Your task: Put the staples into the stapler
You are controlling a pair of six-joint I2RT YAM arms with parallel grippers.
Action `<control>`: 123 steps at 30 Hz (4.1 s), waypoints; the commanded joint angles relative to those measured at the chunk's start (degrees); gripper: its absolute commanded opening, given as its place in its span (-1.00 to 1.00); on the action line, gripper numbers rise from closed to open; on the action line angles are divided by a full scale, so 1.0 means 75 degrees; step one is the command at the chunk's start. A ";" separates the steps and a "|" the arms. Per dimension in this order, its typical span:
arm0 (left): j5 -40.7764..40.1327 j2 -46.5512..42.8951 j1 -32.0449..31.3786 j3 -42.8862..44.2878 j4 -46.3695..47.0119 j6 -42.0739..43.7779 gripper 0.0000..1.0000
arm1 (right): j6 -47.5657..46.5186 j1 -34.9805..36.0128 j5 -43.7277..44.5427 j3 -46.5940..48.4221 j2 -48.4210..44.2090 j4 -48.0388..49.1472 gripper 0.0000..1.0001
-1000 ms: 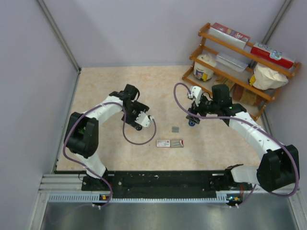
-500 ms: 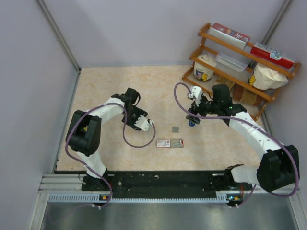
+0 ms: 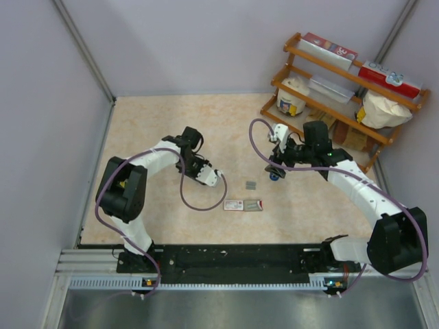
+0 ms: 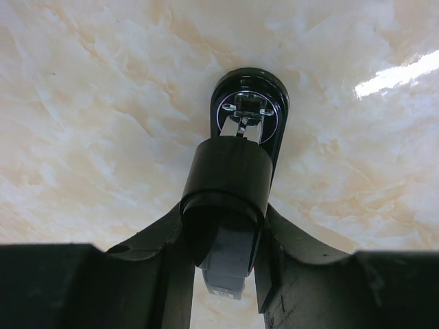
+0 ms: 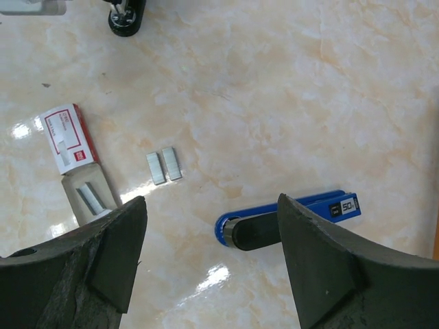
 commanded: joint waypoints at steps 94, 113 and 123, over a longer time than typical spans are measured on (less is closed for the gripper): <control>0.3649 -0.4807 0.2187 -0.2816 1.3430 -1.8602 -1.00 | 0.4451 -0.0173 -0.4597 -0.2228 0.0129 0.5878 -1.00; 0.3028 -0.5065 0.2551 -0.3624 1.5012 -1.9669 -1.00 | 0.7006 -0.0173 -0.4281 -0.3352 -0.0023 0.9685 -0.16; 0.2688 -0.5042 0.2621 -0.3742 1.5494 -2.0185 -1.00 | 0.8610 -0.0080 -0.4104 -0.3915 0.0784 1.2378 -0.16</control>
